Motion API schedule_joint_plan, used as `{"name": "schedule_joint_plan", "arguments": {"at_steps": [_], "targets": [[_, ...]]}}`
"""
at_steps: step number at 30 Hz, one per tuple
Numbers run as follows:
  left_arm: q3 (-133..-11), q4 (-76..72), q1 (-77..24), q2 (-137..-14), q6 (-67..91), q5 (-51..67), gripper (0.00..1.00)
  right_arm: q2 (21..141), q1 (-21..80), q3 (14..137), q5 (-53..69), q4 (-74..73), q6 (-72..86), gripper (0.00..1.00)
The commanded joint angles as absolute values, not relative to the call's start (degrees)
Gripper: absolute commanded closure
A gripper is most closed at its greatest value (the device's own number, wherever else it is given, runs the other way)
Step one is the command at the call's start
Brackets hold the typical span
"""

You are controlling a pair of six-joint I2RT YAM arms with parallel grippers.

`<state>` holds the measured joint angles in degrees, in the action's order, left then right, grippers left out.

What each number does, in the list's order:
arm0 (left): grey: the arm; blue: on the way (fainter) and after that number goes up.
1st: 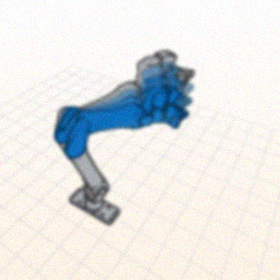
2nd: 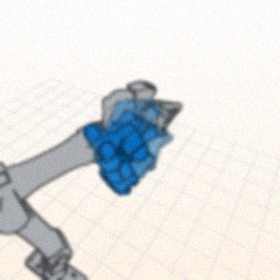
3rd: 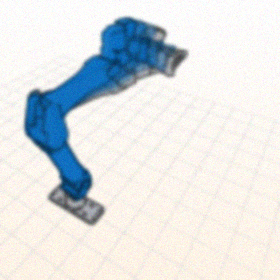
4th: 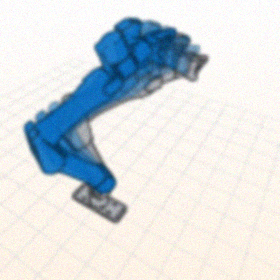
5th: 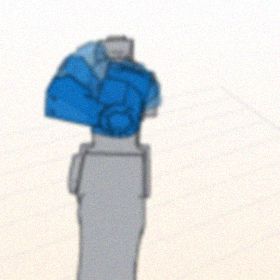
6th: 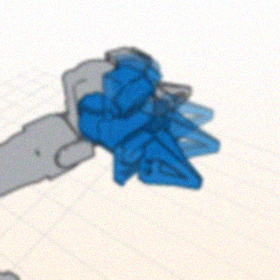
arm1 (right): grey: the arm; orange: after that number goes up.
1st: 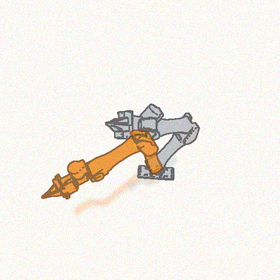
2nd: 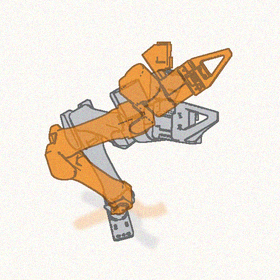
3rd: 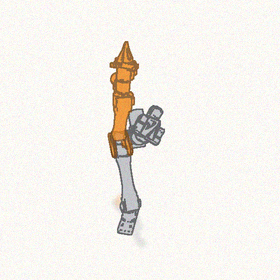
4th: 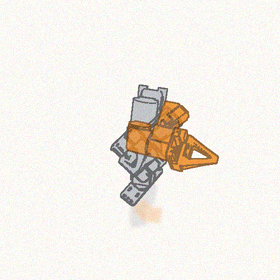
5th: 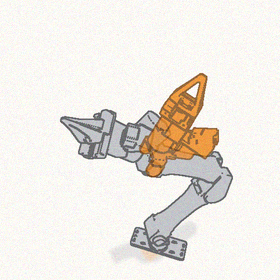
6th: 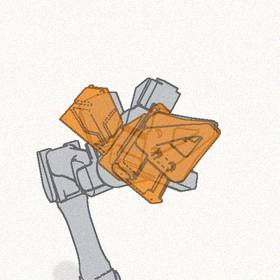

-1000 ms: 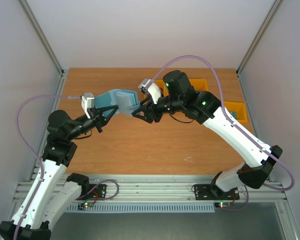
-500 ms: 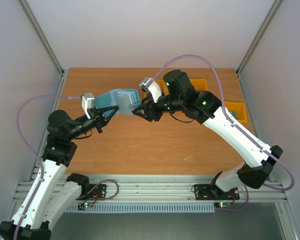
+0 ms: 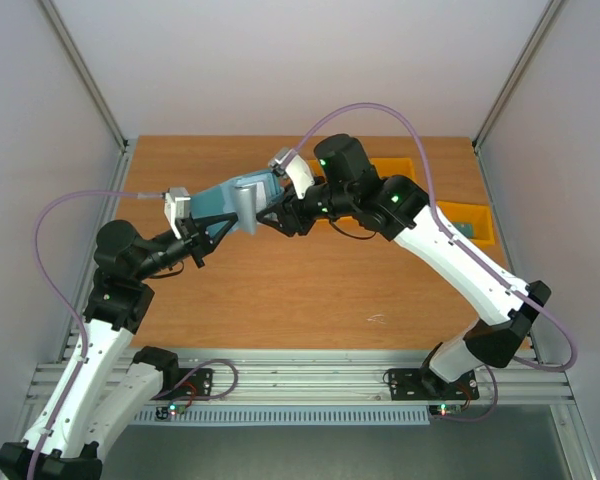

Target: Take the credit cards out of the card holder

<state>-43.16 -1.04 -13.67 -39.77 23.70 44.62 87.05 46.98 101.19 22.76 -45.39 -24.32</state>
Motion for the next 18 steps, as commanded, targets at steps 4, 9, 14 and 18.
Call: {"name": "schedule_joint_plan", "arguments": {"at_steps": [4, 9, 14, 18], "targets": [[-42.66, -4.70, -13.63, -39.24, 23.30, 46.46, 1.00, 89.05, 48.52, 103.68, 29.47, -42.09, -21.95, 0.68], [-42.06, -3.76, -13.64, -39.03, 22.32, 45.18, 0.61, 89.43, 48.52, 103.89, 30.72, -40.83, -19.92, 0.97], [-42.17, -3.54, -13.82, -39.14, 21.00, 43.73, 0.19, 91.99, 51.49, 107.45, 23.12, -45.10, -20.18, 0.99], [-42.61, -2.56, -14.14, -39.54, 19.47, 40.67, 0.01, 95.36, 54.98, 112.75, 12.56, -50.12, -20.40, 0.99]]}}
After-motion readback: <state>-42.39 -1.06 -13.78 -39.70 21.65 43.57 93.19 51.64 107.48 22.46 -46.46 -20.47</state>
